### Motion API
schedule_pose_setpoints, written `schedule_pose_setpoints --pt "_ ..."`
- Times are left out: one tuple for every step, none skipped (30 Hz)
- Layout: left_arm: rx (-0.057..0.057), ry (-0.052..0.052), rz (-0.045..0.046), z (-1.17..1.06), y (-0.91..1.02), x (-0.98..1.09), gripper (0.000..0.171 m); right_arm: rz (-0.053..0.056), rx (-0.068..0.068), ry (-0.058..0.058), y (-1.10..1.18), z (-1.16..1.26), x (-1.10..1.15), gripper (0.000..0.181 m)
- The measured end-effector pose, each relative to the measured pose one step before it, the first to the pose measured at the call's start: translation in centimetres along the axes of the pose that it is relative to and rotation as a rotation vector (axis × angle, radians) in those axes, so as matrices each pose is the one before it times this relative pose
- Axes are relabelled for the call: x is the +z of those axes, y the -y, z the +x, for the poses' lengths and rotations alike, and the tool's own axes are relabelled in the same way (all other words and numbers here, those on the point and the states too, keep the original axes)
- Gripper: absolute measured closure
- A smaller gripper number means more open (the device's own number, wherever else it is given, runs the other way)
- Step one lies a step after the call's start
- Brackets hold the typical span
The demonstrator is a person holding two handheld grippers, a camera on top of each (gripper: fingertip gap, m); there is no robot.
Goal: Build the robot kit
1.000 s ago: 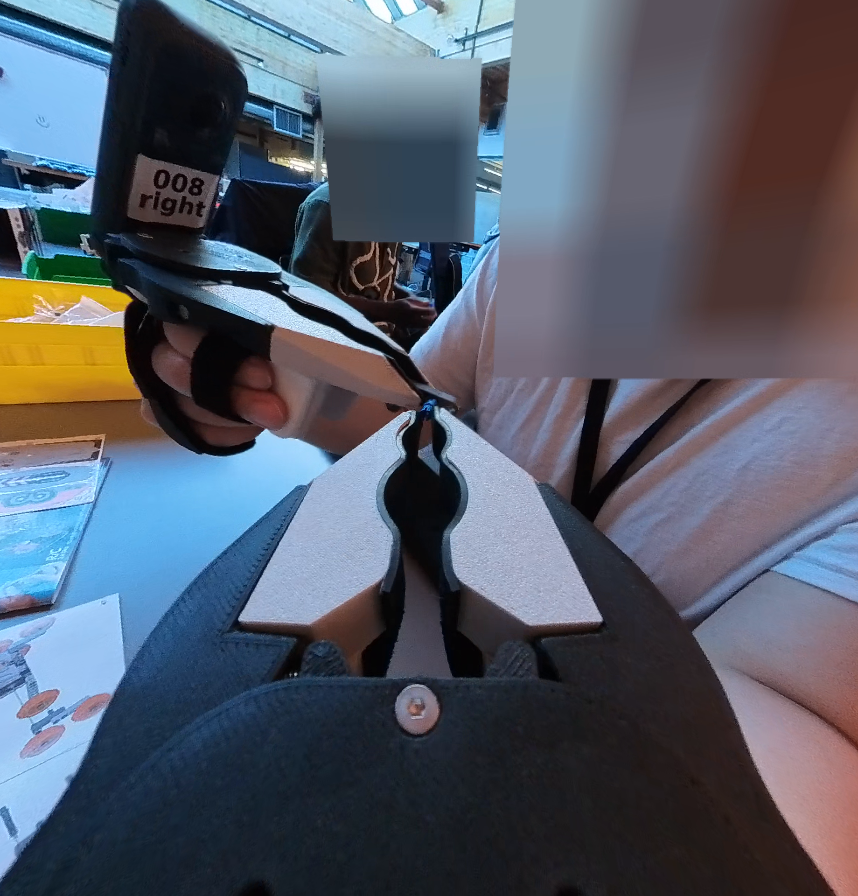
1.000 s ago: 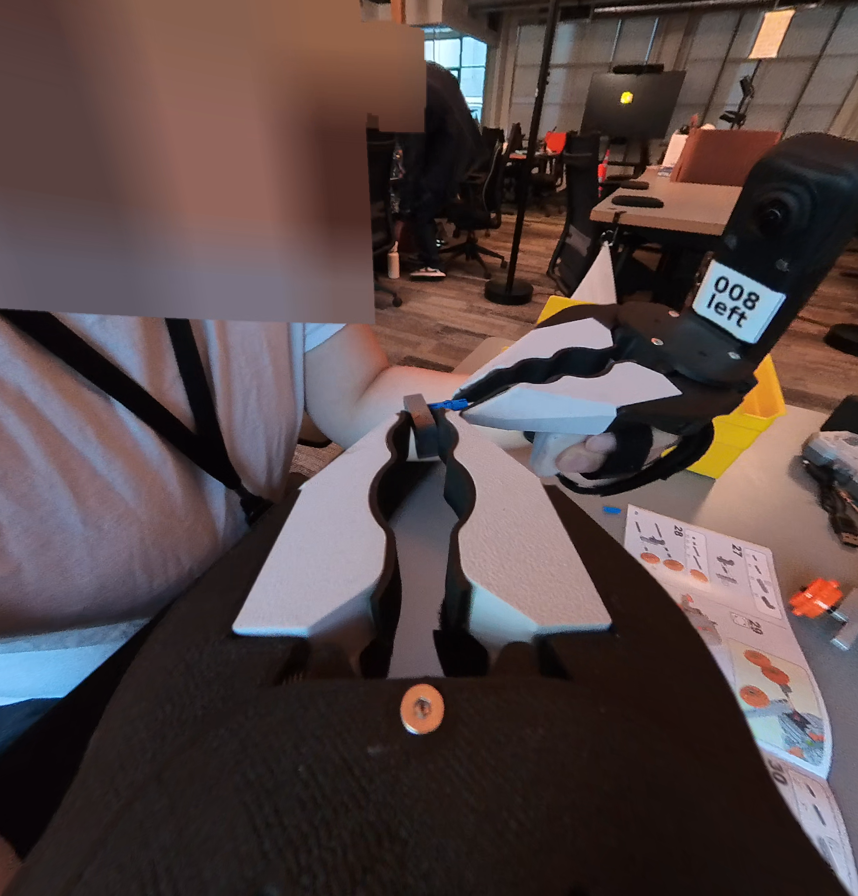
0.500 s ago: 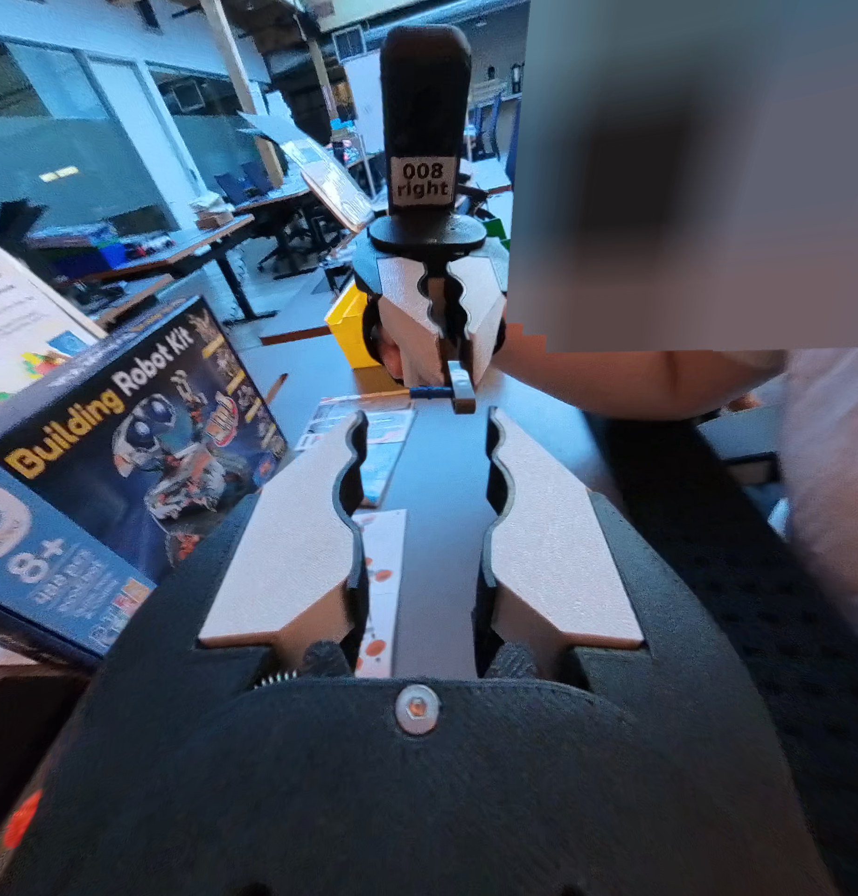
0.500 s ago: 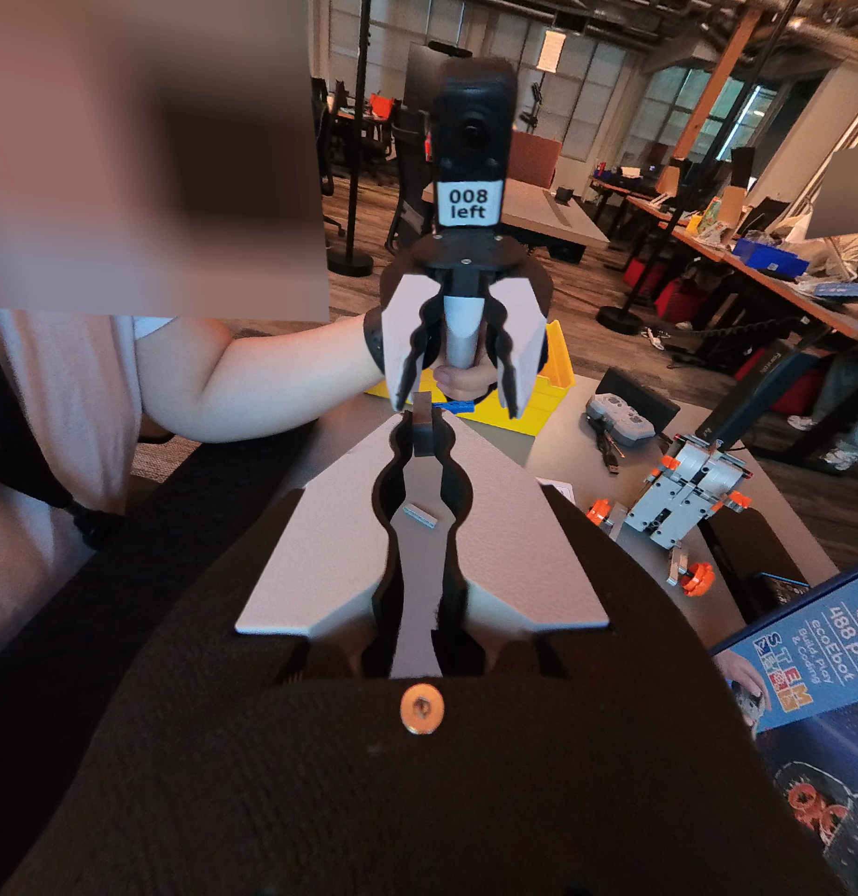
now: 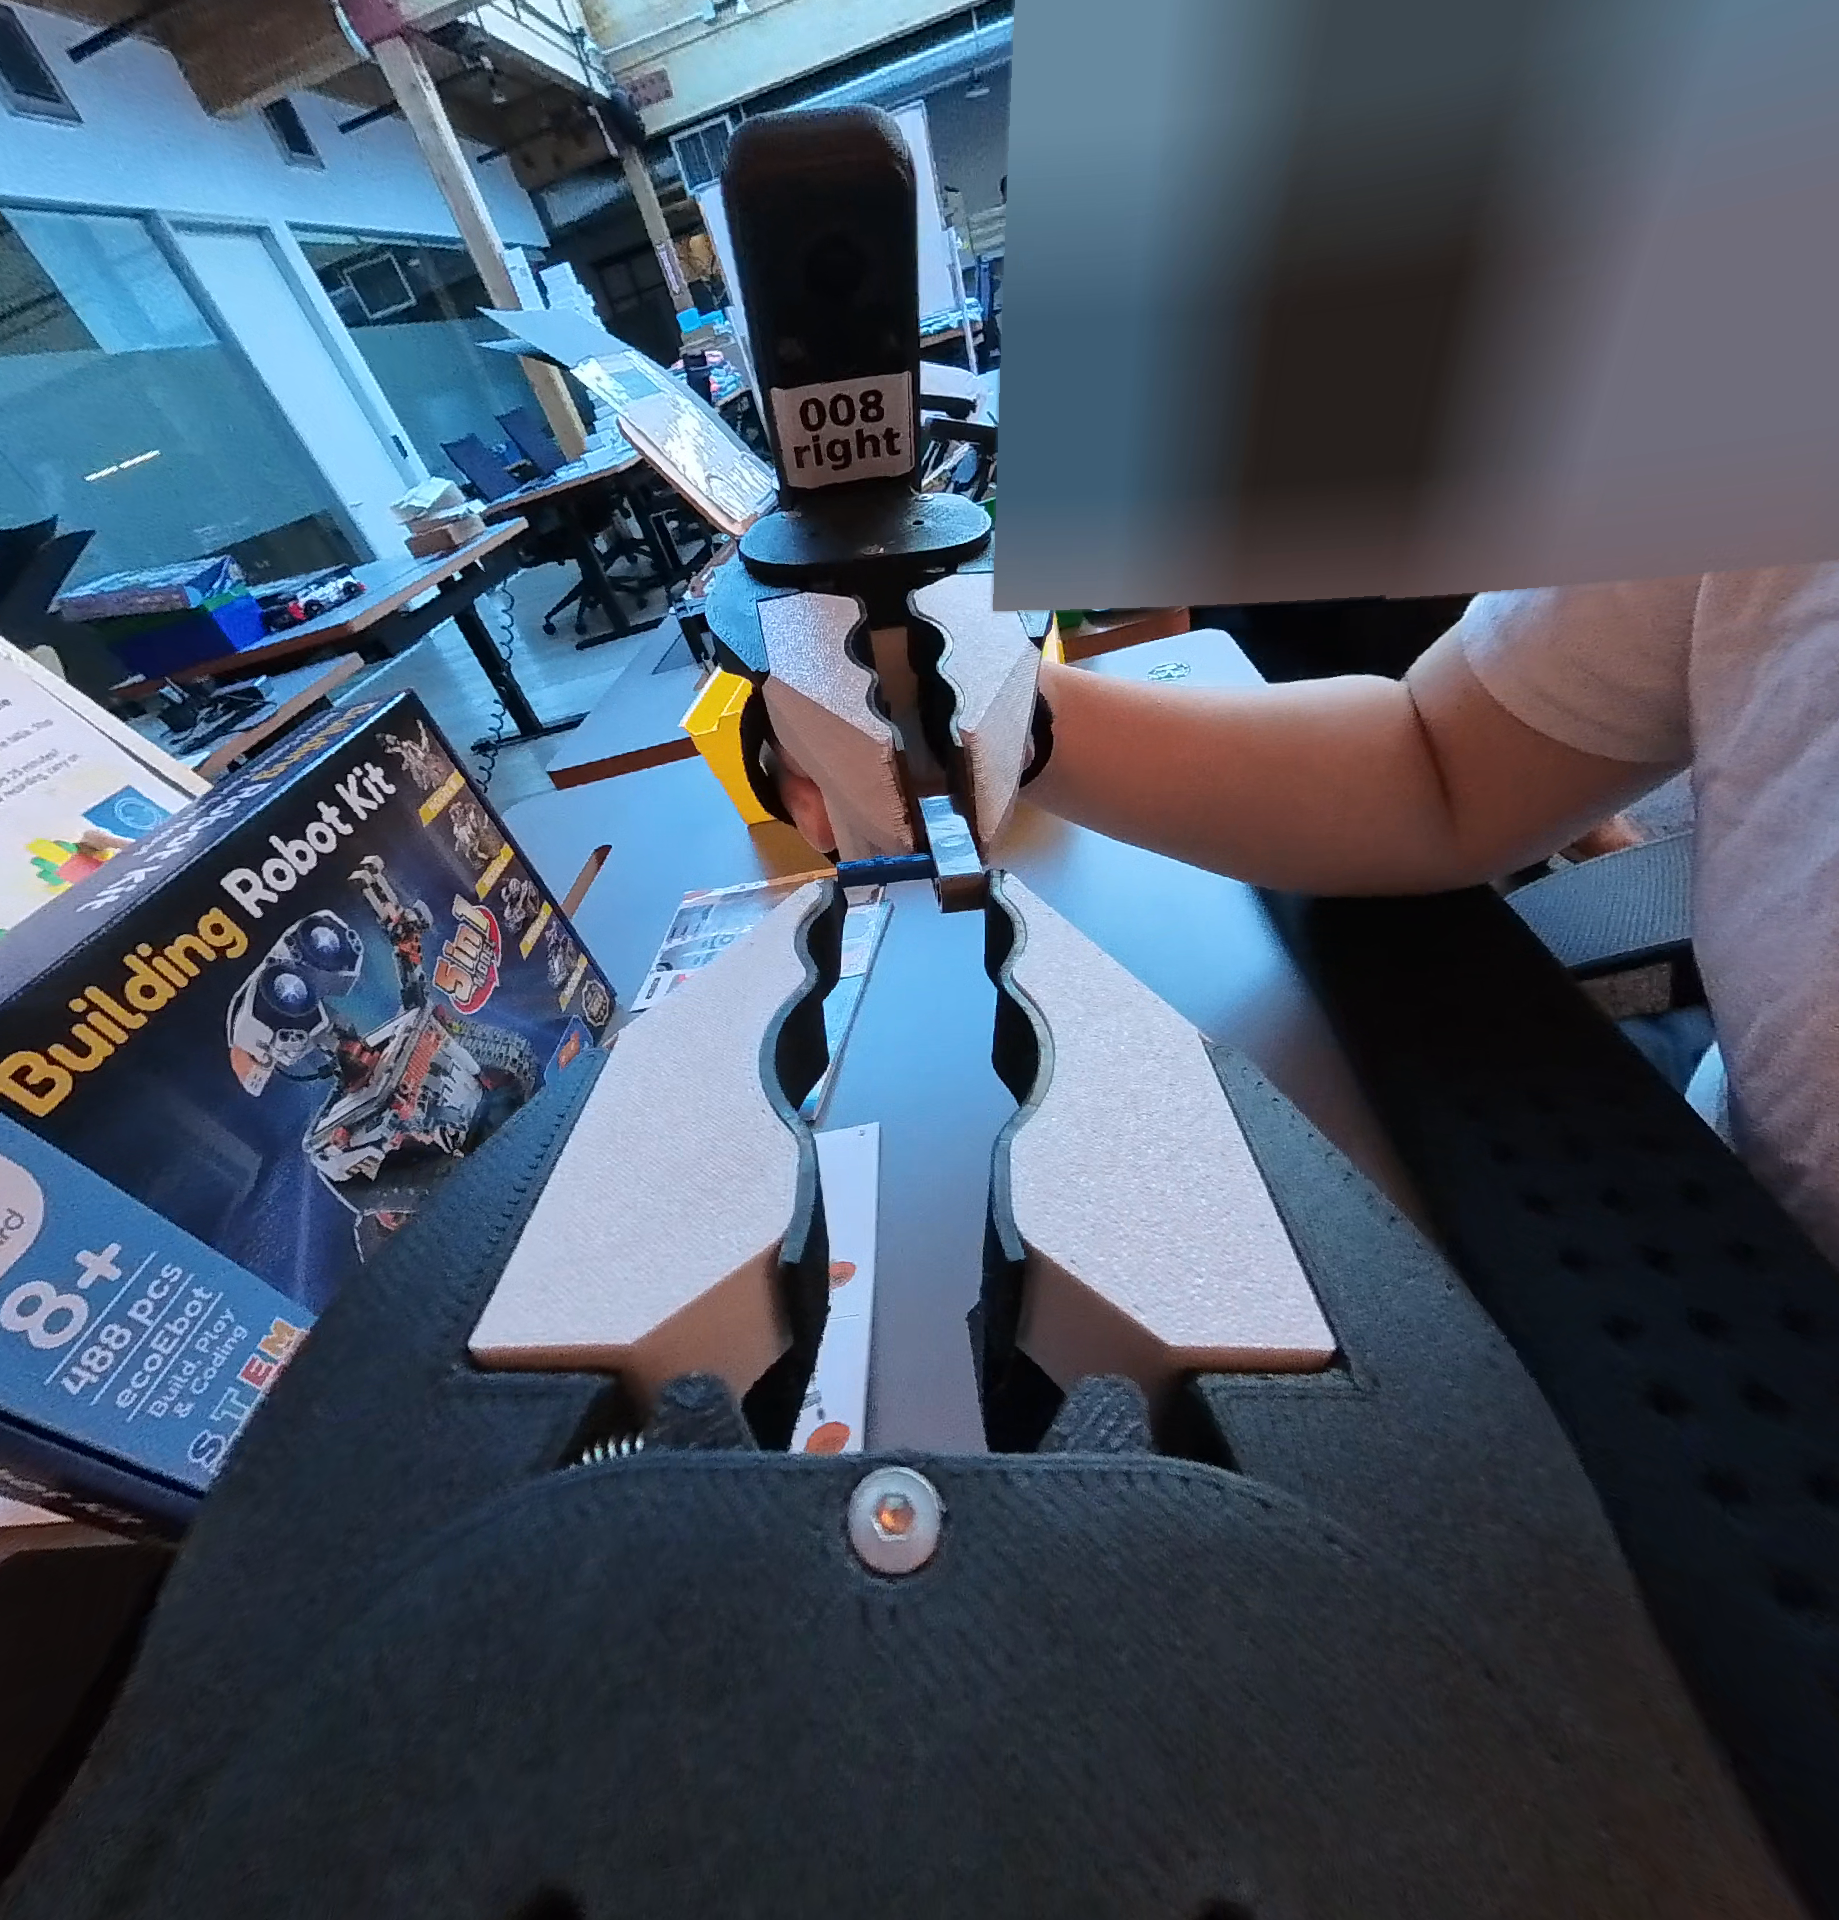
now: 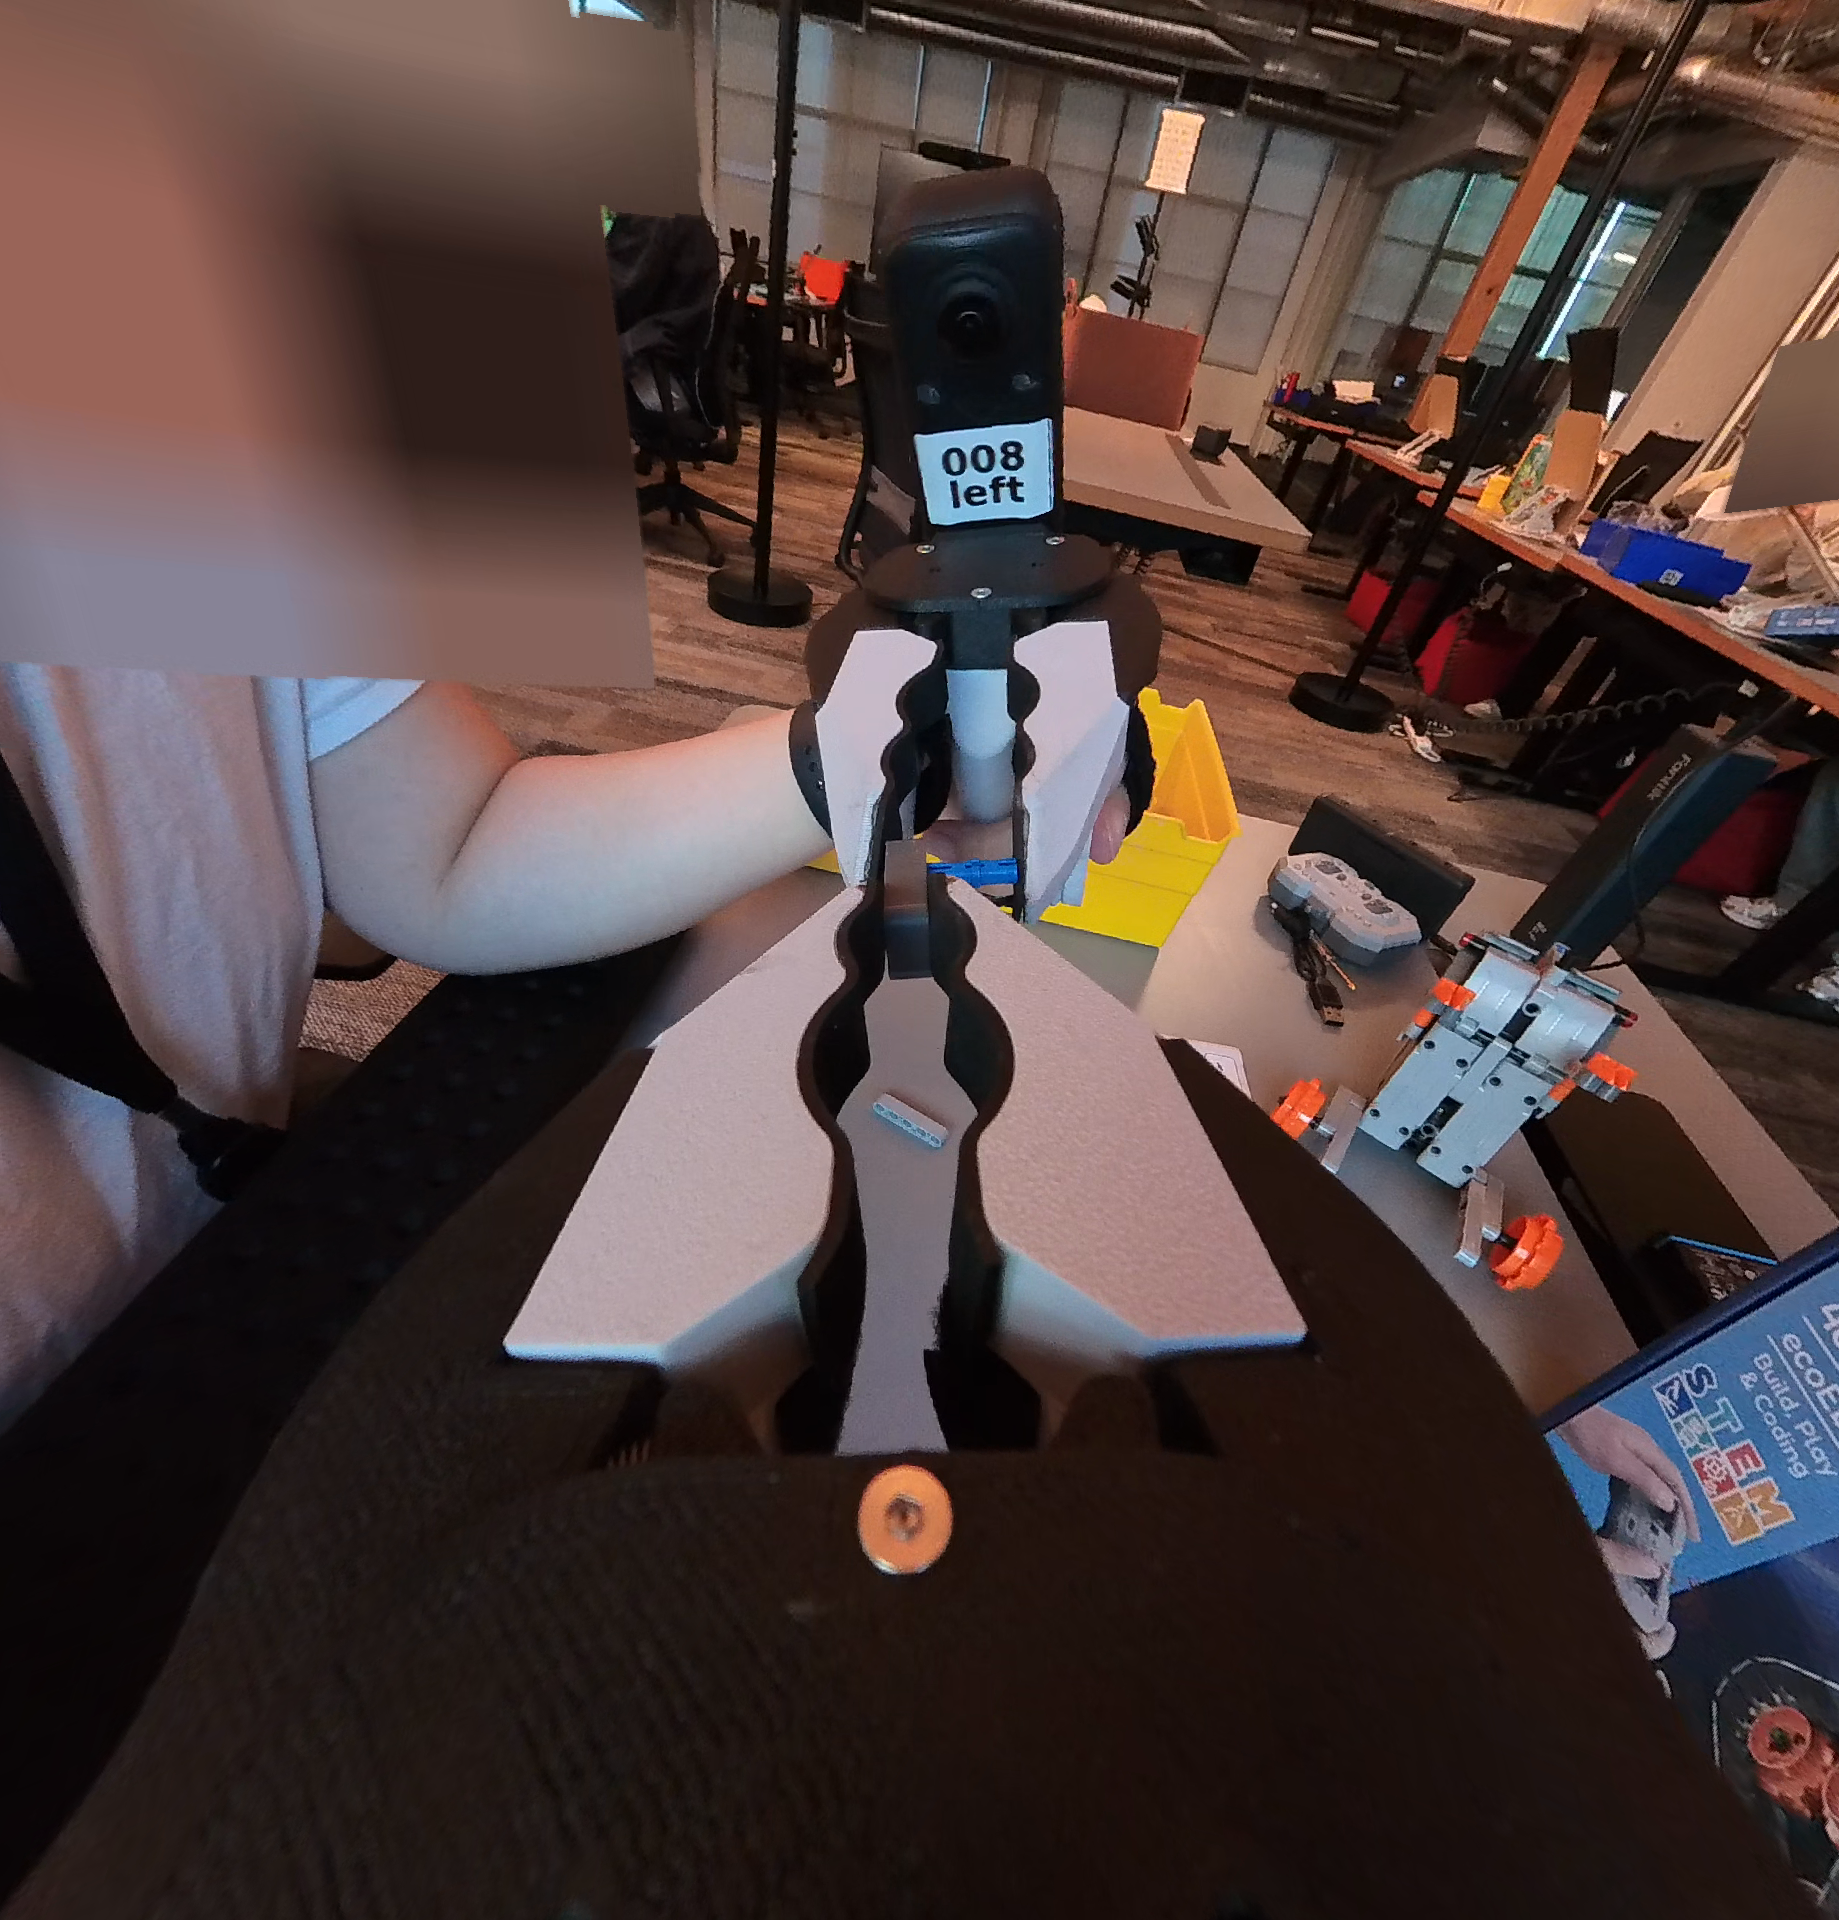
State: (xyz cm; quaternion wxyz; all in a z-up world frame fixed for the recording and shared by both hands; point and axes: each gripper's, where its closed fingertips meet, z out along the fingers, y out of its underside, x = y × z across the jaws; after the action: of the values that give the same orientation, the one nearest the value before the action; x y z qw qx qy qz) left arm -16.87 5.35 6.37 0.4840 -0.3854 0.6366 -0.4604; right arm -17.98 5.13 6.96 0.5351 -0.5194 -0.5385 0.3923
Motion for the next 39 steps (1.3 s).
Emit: schedule_pose_setpoints --pt "0.0059 0.0042 0.00254 -0.038 0.029 -0.008 0.147 0.0016 -0.0005 -0.0025 0.028 0.052 -0.008 0.174" --pt "0.0049 0.0049 0.00369 -0.053 0.034 0.018 0.147 0.002 0.0035 -0.0005 0.022 0.041 -0.039 0.174" --pt "-0.0001 0.006 0.00155 -0.097 0.019 0.028 0.147 0.0014 0.0075 -0.0022 -0.018 0.102 -0.042 0.174" --pt "0.0007 0.0067 0.00313 -0.114 0.019 0.029 0.147 0.0031 0.0067 -0.0019 -0.003 0.086 -0.06 0.174" --pt "0.0029 0.0019 0.00695 -0.022 0.052 0.045 0.147 0.0063 0.0054 0.004 0.046 -0.016 -0.043 0.174" --pt "0.0019 0.0021 0.00669 -0.039 0.062 0.028 0.147 0.0045 0.0068 -0.0003 0.03 0.063 -0.033 0.174" --pt "0.0002 0.0049 0.00446 -0.101 0.032 0.025 0.147 -0.0001 0.0093 -0.0009 -0.033 0.087 -0.011 0.174" --pt "-0.0018 -0.0014 0.00269 0.01 0.0 0.025 0.147 -0.0022 0.0064 0.0044 -0.081 -0.014 0.002 0.174" --pt "0.0007 -0.0008 0.00335 -0.009 0.022 0.031 0.147 0.0013 0.0045 0.0015 -0.052 0.031 0.017 0.174" --pt "0.0032 0.0019 0.00332 -0.031 0.021 0.027 0.147 0.0046 0.0077 0.0029 0.005 0.026 -0.008 0.174" --pt "-0.0002 -0.0002 -0.00025 -0.01 -0.006 0.016 0.147 0.0027 0.0085 0.0053 -0.022 0.008 -0.029 0.174" --pt "-0.0018 -0.001 -0.00462 -0.004 -0.08 0.033 0.147 0.0013 0.008 0.0044 -0.081 0.029 -0.025 0.174" --pt "-0.0002 0.0012 -0.0047 -0.062 -0.096 0.029 0.146 0.002 0.0115 0.0029 -0.106 0.075 -0.032 0.174" --pt "-0.0046 0.0 -0.00273 -0.045 -0.108 0.047 0.146 0.0031 0.015 0.0061 -0.092 0.058 -0.03 0.174" --pt "-0.0096 -0.0019 -0.00324 -0.051 -0.143 0.051 0.147 0.0011 0.0168 0.0041 -0.117 0.094 -0.043 0.174" --pt "-0.012 0.0009 -0.00511 -0.125 -0.172 0.037 0.146 0.0003 0.0194 -0.0002 -0.126 0.178 -0.046 0.174" --pt "-0.0122 0.0011 -0.00532 -0.128 -0.172 0.036 0.146 -0.0002 0.0252 0.0033 -0.115 0.149 -0.024 0.174" --pt "-0.0072 -0.0027 -0.00139 -0.047 -0.123 0.017 0.146 0.0007 0.0227 0.0081 -0.081 0.041 -0.017 0.174" --pt "-0.0015 -0.002 -0.00023 -0.021 -0.1 0.0 0.146 -0.0006 0.0168 0.0056 -0.072 0.046 0.004 0.174" --pt "0.0003 0.0006 -0.00543 -0.029 -0.159 0.002 0.146 -0.0059 0.011 0.0008 -0.151 0.07 0.019 0.174" --pt "-0.001 0.0 -0.01224 -0.022 -0.251 0.003 0.146 -0.0108 0.005 -0.0022 -0.207 0.09 0.028 0.174" --pt "-0.002 -0.0002 -0.01601 -0.023 -0.272 -0.007 0.146 -0.0127 -0.0022 -0.005 -0.222 0.085 0.055 0.175" --pt "-0.0005 -0.0012 -0.01319 0.023 -0.223 0.002 0.146 -0.0104 -0.0072 -0.0034 -0.175 0.018 0.043 0.174" --pt "0.0042 -0.0003 -0.00749 0.034 -0.125 -0.007 0.146 -0.007 -0.0092 -0.003 -0.109 0.008 0.043 0.174" --pt "0.0068 0.0026 -0.0049 -0.008 -0.097 -0.005 0.146 -0.007 -0.0067 -0.0046 -0.09 0.024 0.022 0.174" --pt "0.0051 0.0041 -0.00968 -0.038 -0.169 0.028 0.147 -0.0137 -0.0048 -0.0082 -0.186 0.107 0.009 0.174" --pt "0.0048 0.0059 -0.01666 -0.084 -0.285 0.078 0.147 -0.0176 -0.0076 -0.0117 -0.267 0.154 -0.008 0.174" --pt "0.0059 0.0073 -0.01465 -0.109 -0.27 0.116 0.147 -0.0123 -0.0086 -0.011 -0.226 0.163 -0.055 0.174" --pt "0.0082 0.0094 -0.00506 -0.123 -0.127 0.118 0.147 -0.0024 -0.0042 -0.0074 -0.09 0.125 -0.1 0.174" --pt "0.0076 0.0098 0.00232 -0.13 -0.011 0.136 0.147 0.0017 -0.001 -0.0044 -0.037 0.122 -0.144 0.174" --pt "0.0058 0.01 0.00001 -0.136 -0.048 0.178 0.147 -0.0041 -0.0017 -0.0058 -0.134 0.154 -0.16 0.174" --pt "0.0078 0.0074 -0.00817 -0.076 -0.191 0.243 0.147 -0.0137 -0.0051 -0.0046 -0.294 0.112 -0.158 0.174" --pt "0.0108 0.0088 -0.00933 -0.073 -0.246 0.278 0.147 -0.0137 -0.0052 -0.0088 -0.3 0.154 -0.18 0.174" --pt "0.0122 0.0143 -0.00366 -0.15 -0.191 0.271 0.147 -0.0094 -0.0024 -0.0113 -0.227 0.213 -0.174 0.174" --pt "0.0068 0.0084 0.00286 -0.085 -0.147 0.233 0.147 -0.0063 -0.0007 -0.0026 -0.196 0.1 -0.144 0.174" --pt "-0.0004 -0.0007 0.00697 0.002 -0.076 0.175 0.147 -0.0019 0.0006 0.0025 -0.132 0.019 -0.103 0.174" --pt "-0.0057 0.0002 0.00963 -0.067 -0.055 0.11 0.147 -0.0003 -0.0009 -0.0045 -0.081 0.121 -0.058 0.174" --pt "-0.0055 -0.001 0.0079 -0.072 -0.079 0.073 0.148 -0.0027 -0.0029 -0.0032 -0.101 0.096 -0.019 0.174" --pt "-0.0041 -0.0021 0.00548 -0.035 -0.082 0.045 0.147 -0.0018 0.0024 0.001 -0.104 0.047 0.011 0.174"
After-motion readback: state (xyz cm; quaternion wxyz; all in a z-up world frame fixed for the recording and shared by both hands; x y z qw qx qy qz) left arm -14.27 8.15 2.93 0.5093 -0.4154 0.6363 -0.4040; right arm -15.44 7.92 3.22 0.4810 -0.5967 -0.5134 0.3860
